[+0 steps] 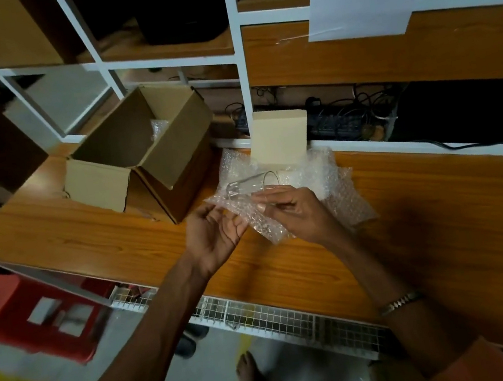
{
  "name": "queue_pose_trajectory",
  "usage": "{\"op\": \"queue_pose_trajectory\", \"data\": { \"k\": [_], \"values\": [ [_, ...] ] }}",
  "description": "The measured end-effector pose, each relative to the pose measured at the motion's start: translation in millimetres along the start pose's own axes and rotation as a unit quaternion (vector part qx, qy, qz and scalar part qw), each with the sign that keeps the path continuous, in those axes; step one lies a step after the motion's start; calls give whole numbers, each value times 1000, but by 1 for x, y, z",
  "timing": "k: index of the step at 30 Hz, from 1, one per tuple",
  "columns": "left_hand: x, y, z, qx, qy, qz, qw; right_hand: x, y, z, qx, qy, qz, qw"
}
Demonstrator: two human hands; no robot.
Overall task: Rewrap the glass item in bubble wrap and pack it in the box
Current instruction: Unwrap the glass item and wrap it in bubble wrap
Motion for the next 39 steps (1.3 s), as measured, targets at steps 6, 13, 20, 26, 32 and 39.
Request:
{"op": "queue_pose_trajectory", "data": {
  "k": [6, 13, 20, 26, 32, 39],
  "values": [
    [-14, 15, 8, -54, -4, -3, 999, -7, -10, -6, -4, 7, 17, 1000],
    [-16, 17, 26, -161, -15, -19, 987, -17, -9, -10, 11, 48, -22, 999],
    [-26, 15, 49, -261, 61, 63, 961, -30, -14, -20, 22, 74, 145, 987],
    [-21, 18, 69, -349, 125, 88, 925, -46, 14, -23, 213, 39, 77, 973],
    [-20, 10, 82, -393, 138, 71, 906, -57, 21, -26, 241, 46, 70, 967],
    [-28, -20, 70, -310, 118, 58, 941, -54, 28, -11, 103, 114, 54, 987]
  ]
}}
Point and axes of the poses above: each hand's wrist, its own x-axis away from the middle knuckle, its own y-axis out of the palm, z = x × y, the point moved 6 cm from there along -x, towards the middle knuckle, and after that the axes turned 15 degrees about -x, right-handed, at the moved point
